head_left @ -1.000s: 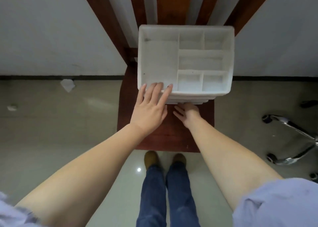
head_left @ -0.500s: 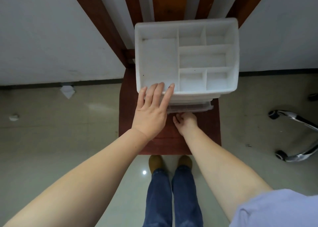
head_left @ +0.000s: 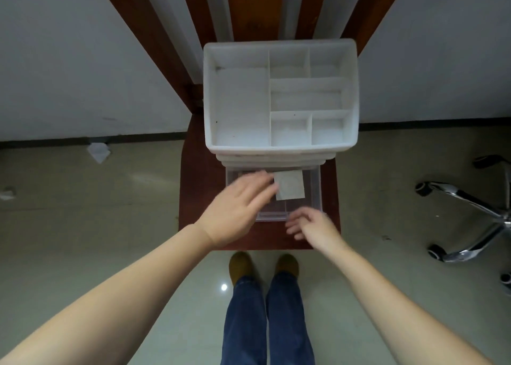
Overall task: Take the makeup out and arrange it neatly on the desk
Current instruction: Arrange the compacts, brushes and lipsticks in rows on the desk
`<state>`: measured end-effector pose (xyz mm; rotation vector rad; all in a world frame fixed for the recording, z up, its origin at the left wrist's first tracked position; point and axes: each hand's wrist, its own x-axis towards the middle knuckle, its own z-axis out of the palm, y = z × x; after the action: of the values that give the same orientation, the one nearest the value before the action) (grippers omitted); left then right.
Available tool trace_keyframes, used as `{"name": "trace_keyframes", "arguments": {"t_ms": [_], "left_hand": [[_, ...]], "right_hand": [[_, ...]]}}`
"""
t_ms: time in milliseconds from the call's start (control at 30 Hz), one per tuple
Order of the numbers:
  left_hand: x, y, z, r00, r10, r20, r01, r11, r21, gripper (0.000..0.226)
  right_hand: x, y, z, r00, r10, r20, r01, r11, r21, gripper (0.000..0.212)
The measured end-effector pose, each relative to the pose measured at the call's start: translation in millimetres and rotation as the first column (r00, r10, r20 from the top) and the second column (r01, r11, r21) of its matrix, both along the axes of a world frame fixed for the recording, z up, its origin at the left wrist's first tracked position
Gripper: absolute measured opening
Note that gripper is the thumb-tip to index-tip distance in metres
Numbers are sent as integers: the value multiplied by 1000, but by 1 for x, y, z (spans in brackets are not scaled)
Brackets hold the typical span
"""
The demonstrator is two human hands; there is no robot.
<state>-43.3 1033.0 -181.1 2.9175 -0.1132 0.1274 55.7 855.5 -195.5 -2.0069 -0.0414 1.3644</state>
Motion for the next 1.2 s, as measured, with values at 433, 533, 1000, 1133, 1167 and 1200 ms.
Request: {"name": "trace_keyframes", "arguments": {"t_ms": [433, 533, 1000, 1133, 1167, 1200], "left_hand": [[37, -6, -91, 738, 292, -609, -254, 955, 151, 93], [37, -3, -81, 724, 241, -646, -254, 964, 76, 99], [-31, -24, -6, 187, -184, -965, -650, 714, -262, 85], [-24, -19, -18, 207, -129, -970, -720, 651, -240, 98], [-19, -16, -17, 226, -111, -968, -708, 663, -242, 99], [-14, -13, -15, 244, -93, -965, -694, 679, -241, 100]], "right_hand": [[52, 42, -74, 46, 843, 535, -644, 435, -630, 60], [51, 36, -59, 152, 829, 537, -676, 484, -556, 65], [11, -27, 12, 578, 814, -61, -810, 564, -160, 87], [21, -16, 4, 634, 773, 4, -760, 624, -184, 85], [25, -13, 4, 622, 783, 24, -765, 614, -196, 88], [30, -9, 3, 606, 795, 35, -772, 598, -218, 92]]}}
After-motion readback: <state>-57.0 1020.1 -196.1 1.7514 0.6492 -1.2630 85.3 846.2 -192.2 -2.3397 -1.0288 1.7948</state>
